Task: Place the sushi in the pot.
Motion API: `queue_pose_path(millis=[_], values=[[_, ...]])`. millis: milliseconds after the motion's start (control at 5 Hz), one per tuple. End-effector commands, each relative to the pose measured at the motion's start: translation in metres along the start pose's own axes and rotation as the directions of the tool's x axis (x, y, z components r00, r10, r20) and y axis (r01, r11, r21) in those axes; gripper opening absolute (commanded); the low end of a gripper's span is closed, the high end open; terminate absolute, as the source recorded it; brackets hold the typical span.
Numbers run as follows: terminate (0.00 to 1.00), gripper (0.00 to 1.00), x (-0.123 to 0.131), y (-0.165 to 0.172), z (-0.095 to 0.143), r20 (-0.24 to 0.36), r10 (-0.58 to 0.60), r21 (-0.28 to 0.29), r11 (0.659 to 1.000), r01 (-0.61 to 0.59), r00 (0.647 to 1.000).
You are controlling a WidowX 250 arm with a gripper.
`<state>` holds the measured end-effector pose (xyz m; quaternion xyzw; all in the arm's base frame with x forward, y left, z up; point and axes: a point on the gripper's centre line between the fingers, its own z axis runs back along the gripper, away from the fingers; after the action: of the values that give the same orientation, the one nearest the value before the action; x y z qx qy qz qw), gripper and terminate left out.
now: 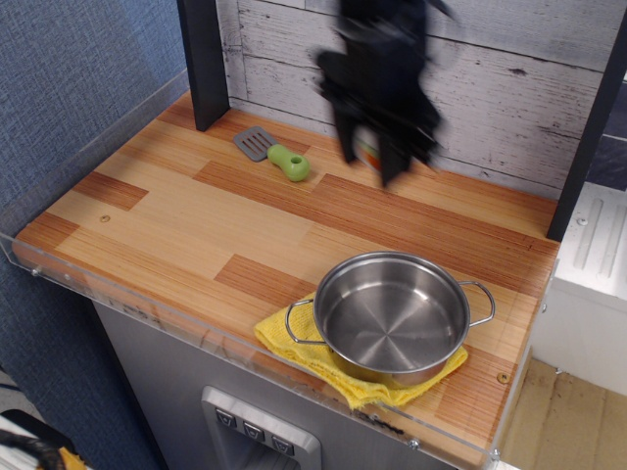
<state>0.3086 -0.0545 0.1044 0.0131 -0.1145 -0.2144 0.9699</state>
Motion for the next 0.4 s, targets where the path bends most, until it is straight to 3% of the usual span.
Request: queue_pose_path(millis=[0, 200], values=[[0.0, 0.0, -0.049, -0.058, 0.044, 0.071, -0.079, 0.132, 0.989, 0.069, 0.994], [0.0, 0.0, -0.078, -0.044, 0.049, 0.058, -0.013, 0.155, 0.988, 0.003, 0.998]])
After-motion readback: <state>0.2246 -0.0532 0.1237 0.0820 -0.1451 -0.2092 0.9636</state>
